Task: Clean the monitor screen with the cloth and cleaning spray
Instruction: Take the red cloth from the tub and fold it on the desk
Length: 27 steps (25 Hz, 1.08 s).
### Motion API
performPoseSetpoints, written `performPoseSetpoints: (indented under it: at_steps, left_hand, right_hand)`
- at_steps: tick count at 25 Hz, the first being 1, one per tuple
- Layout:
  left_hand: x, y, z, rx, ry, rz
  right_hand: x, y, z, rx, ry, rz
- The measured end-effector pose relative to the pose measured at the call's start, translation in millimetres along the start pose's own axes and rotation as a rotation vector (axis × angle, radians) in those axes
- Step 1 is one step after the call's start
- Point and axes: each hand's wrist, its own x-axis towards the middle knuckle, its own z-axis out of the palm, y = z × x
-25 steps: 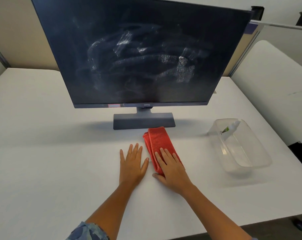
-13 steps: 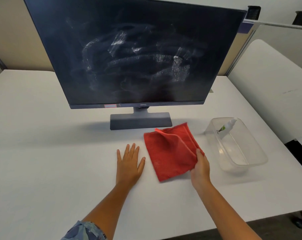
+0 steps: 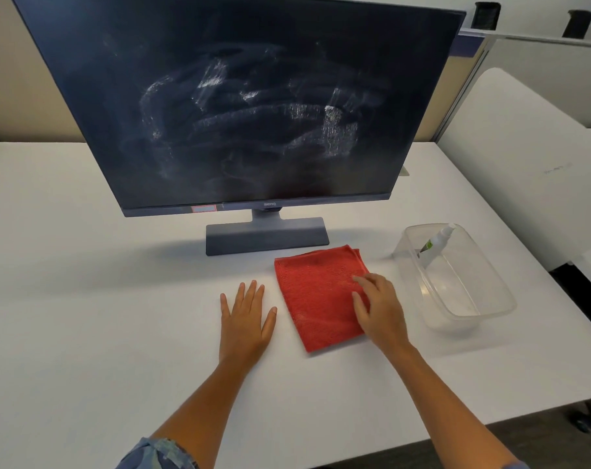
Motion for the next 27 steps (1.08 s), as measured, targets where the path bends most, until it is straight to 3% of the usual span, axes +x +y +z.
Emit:
performPoseSetpoints:
  at_steps: [4,8,14,20,23,27]
  left_hand:
    - [0.1,0.1,0.8,-0.006,-0.002,-0.005]
    - [0.3,1.9,0.3,-0.007,-0.004,0.009]
    - [0.7,2.4,-0.5,0.025,-0.044,0.087]
    - [1.1,2.1,0.2,0.097,-0.096,0.206]
    - [1.7,1.5,-0.2,0.131,-0.092,0.172]
    - [1.2,2.3,-0.5,0.133,-0.076,0.15]
  right_hand:
    - [3.4,-5.0,28.2,-0.216,-0.21,-0.25]
    - [-1.4,-20.0,50.0,-0.334,-0.335,-0.203]
    - [-46.3,-51.6,59.5,-0.316,-0.268,-0.066]
    - [-31.8,-56.3,65.7,-0.227,-0.258,-0.166]
    - [-28.9,-40.8,63.3,-0.268,-0.305,-0.249]
    - [-23.6,-6.7,42.9,-0.286,-0.263,-0.198]
